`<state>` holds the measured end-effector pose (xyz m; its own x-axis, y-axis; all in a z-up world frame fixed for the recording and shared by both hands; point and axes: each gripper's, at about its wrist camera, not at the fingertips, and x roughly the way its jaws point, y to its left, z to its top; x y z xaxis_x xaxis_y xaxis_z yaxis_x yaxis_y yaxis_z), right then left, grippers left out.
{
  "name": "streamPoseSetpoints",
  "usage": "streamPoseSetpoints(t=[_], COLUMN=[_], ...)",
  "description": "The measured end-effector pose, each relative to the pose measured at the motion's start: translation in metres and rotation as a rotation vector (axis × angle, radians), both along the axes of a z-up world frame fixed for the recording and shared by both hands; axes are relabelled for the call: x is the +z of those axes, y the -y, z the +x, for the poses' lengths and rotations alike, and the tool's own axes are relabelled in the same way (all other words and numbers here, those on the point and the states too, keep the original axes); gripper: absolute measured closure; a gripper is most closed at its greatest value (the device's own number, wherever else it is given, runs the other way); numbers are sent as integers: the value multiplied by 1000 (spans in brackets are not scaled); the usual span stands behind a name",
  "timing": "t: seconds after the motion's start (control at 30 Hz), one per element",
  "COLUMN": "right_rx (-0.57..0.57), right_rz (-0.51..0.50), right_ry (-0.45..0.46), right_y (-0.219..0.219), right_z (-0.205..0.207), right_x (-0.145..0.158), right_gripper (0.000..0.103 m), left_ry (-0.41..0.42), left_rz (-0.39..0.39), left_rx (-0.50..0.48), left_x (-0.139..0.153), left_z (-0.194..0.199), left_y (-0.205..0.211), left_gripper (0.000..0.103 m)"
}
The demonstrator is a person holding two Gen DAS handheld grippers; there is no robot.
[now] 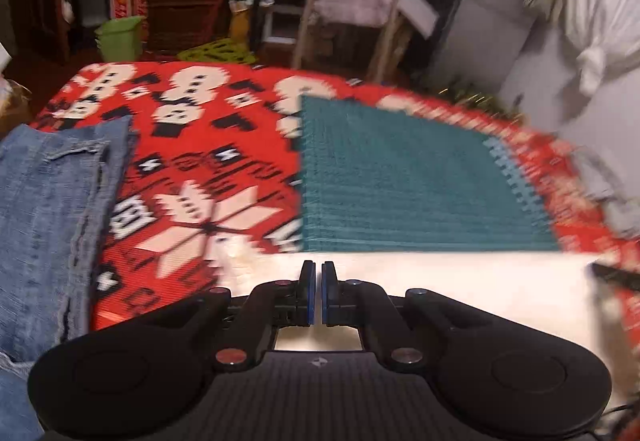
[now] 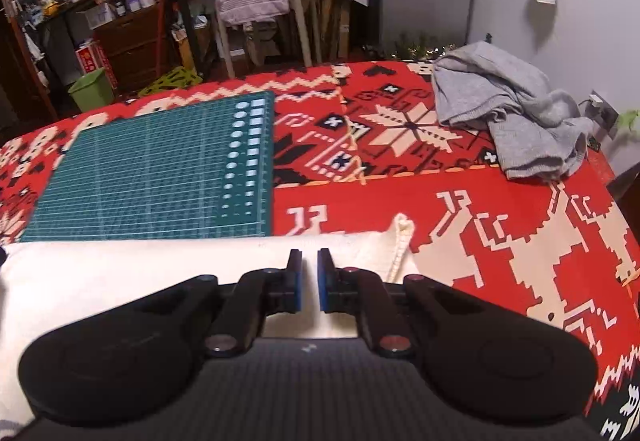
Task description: Fold clothes
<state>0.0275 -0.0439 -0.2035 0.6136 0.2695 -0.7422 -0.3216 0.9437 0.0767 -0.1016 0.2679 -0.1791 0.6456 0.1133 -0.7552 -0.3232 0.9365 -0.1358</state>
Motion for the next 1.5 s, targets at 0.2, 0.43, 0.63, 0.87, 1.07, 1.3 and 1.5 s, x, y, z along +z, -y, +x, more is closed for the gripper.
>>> streamPoseSetpoints(t=[0.2, 0.43, 0.63, 0.87, 1.07, 1.3, 1.5], right_rx=[-50, -102, -101, -82, -96, -126, -134], right_rz=[-31, -34, -29, -4, -25, 70, 86], right_ry=[19, 50, 41, -13, -30, -31, -56], right_y=[19, 42, 46, 33, 26, 35, 26], right_z=[8, 2, 5, 23, 30, 56, 83], right_x=[0, 12, 11, 1, -4, 10, 1], right_gripper=[97, 68, 47, 54, 92, 95, 94], left_ry=[1, 8, -3, -81, -64, 1, -25], left_rz=[23, -1, -13, -54, 3, 57, 38], left_rx=[26, 95, 92, 118, 120, 152, 162], left_x=[-2, 9, 13, 2, 3, 15, 5], left_z=[-14, -25, -18, 0, 5, 12, 34], left_y=[-16, -32, -36, -39, -26, -26, -39], left_gripper=[100, 75, 63, 60, 92, 93, 93])
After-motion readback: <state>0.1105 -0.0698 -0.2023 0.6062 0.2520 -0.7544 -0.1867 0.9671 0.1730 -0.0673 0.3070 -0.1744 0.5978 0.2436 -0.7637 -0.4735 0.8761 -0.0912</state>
